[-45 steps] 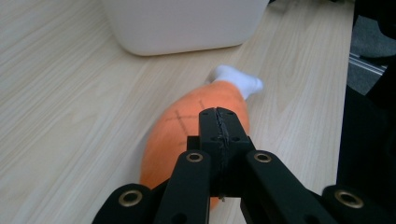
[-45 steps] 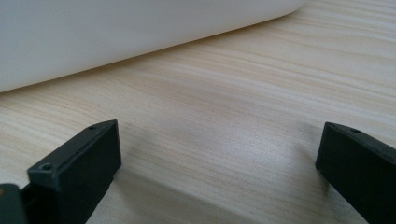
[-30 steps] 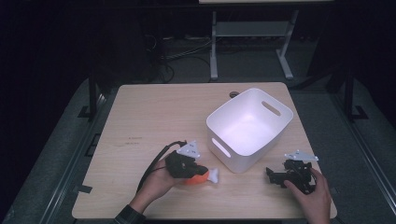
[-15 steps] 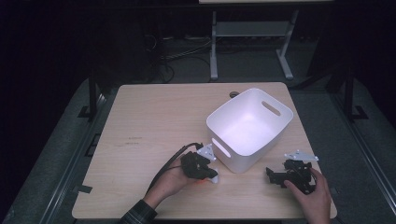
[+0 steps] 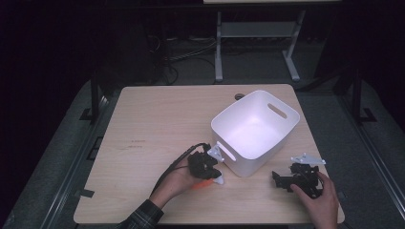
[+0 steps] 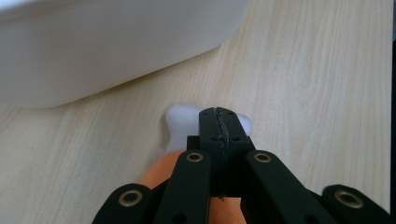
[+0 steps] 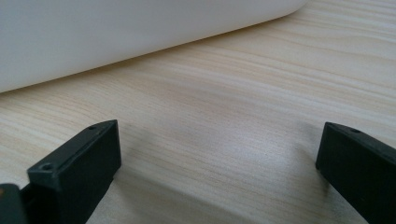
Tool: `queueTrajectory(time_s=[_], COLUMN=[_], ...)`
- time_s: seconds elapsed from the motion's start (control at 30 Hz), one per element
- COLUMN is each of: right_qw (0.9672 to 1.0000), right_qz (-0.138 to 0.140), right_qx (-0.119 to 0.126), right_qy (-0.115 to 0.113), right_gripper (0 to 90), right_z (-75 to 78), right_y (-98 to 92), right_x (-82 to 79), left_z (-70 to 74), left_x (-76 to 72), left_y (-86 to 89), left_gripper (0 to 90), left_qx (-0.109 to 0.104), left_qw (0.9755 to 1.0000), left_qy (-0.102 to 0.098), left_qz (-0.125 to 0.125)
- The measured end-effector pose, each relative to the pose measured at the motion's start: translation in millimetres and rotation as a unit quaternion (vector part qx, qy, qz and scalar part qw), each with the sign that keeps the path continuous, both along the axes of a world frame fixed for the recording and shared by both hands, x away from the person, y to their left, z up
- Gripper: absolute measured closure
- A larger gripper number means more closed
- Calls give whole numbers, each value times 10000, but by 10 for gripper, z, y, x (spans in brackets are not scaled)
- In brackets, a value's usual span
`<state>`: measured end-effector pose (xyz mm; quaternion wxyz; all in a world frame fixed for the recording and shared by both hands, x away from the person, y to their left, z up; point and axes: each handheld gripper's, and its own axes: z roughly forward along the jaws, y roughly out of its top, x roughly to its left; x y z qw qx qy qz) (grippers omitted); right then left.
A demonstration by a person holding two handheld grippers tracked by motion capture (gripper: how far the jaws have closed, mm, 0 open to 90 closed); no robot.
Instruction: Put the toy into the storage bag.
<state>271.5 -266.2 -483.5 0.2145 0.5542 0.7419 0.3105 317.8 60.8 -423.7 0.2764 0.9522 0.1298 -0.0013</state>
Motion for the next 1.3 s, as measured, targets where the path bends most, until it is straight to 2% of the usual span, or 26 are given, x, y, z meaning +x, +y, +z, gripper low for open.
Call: queueTrajectory(time_s=[0.17, 0.23, 0.3, 0.4, 0.93, 1.13, 1.23, 1.3], right_qw=[10000, 10000, 10000, 10000, 10000, 10000, 10000, 10000], right_qz=[-1, -3, -3, -3, 0, -2, -3, 0], right_qx=[1, 1, 2, 2, -1, 1, 1, 0], right_qy=[0, 1, 0, 1, 2, 3, 2, 0], right_gripper=[0, 0, 0, 0, 0, 0, 0, 0], right_z=[0, 0, 0, 0, 0, 0, 0, 0], right_y=[0, 1, 1, 1, 1, 1, 1, 1], right_x=[1, 2, 2, 2, 3, 3, 3, 3], left_z=[13, 12, 8, 7, 29, 33, 44, 66], left_x=[7, 15, 35, 58, 202, 222, 207, 184], left_y=[18, 24, 40, 75, 390, 537, 602, 657], left_gripper=[897, 897, 897, 897, 897, 897, 896, 854], left_qx=[-22, -12, 92, 42, 129, -27, -220, -389], left_qw=[10000, 10000, 9999, 9998, 9978, 9958, 9947, 9933], left_qy=[88, 40, -23, -14, -69, -26, 38, 71], left_qz=[5, 54, 101, 210, 647, 912, 1008, 1090])
